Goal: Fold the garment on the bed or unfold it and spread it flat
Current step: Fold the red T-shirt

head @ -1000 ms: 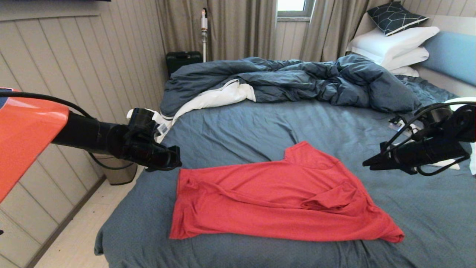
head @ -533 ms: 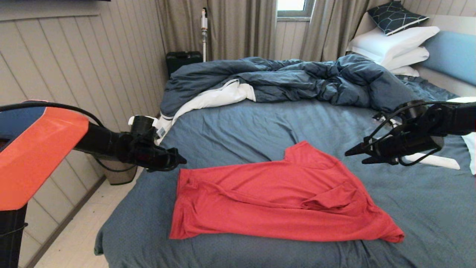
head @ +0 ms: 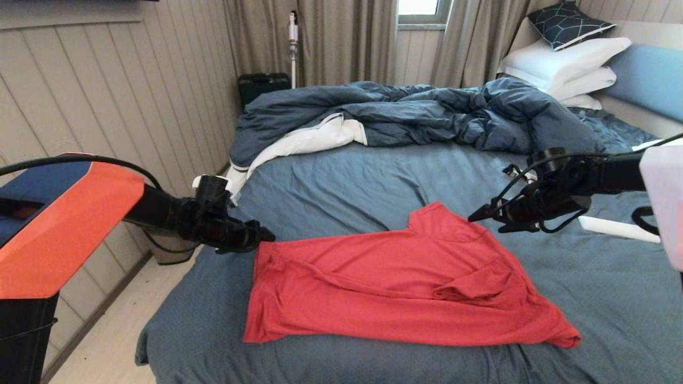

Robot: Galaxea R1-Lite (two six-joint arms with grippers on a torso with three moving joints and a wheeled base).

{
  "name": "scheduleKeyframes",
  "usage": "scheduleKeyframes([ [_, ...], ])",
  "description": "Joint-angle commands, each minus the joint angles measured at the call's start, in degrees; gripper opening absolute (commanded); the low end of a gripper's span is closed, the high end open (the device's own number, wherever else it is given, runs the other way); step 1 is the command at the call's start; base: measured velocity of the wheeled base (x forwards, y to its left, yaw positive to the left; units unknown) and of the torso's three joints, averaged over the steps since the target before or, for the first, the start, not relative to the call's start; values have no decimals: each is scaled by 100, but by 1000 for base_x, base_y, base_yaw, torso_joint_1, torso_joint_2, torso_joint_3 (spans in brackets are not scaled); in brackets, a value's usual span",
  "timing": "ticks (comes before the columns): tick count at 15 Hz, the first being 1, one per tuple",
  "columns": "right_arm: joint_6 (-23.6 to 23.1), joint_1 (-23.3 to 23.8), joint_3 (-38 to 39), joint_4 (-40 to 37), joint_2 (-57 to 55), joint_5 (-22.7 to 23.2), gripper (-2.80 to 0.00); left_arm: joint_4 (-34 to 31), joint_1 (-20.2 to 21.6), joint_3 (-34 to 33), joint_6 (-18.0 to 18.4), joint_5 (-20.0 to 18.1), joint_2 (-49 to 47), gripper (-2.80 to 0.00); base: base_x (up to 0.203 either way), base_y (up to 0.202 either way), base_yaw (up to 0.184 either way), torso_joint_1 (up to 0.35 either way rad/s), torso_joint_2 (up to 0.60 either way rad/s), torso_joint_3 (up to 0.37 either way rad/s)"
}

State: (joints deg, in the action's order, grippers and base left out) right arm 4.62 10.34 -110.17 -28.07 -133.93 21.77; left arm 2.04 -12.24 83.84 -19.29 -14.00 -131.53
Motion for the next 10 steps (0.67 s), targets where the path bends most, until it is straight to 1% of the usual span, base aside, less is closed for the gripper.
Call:
scheduleKeyframes([
  [1,4,-40,-84,-14,-126,11,0,95,2,46,-24,-55,-67,0,0,0,0,0,0,0],
  [4,0,-41,-133,-9,-201,11,0,95,-10,-15,-31,-98,-112,0,0,0,0,0,0,0],
  [6,-5,-23,-138,8,-222,11,0,95,-52,-164,-38,-225,-53,0,0,0,0,0,0,0],
  [9,-5,-14,-154,83,-230,3,0,95,-191,-289,-40,-270,40,0,0,0,0,0,0,0],
  [10,4,-14,-145,127,-257,3,0,104,-209,-280,-40,-270,57,-280,0,0,0,0,0,0],
])
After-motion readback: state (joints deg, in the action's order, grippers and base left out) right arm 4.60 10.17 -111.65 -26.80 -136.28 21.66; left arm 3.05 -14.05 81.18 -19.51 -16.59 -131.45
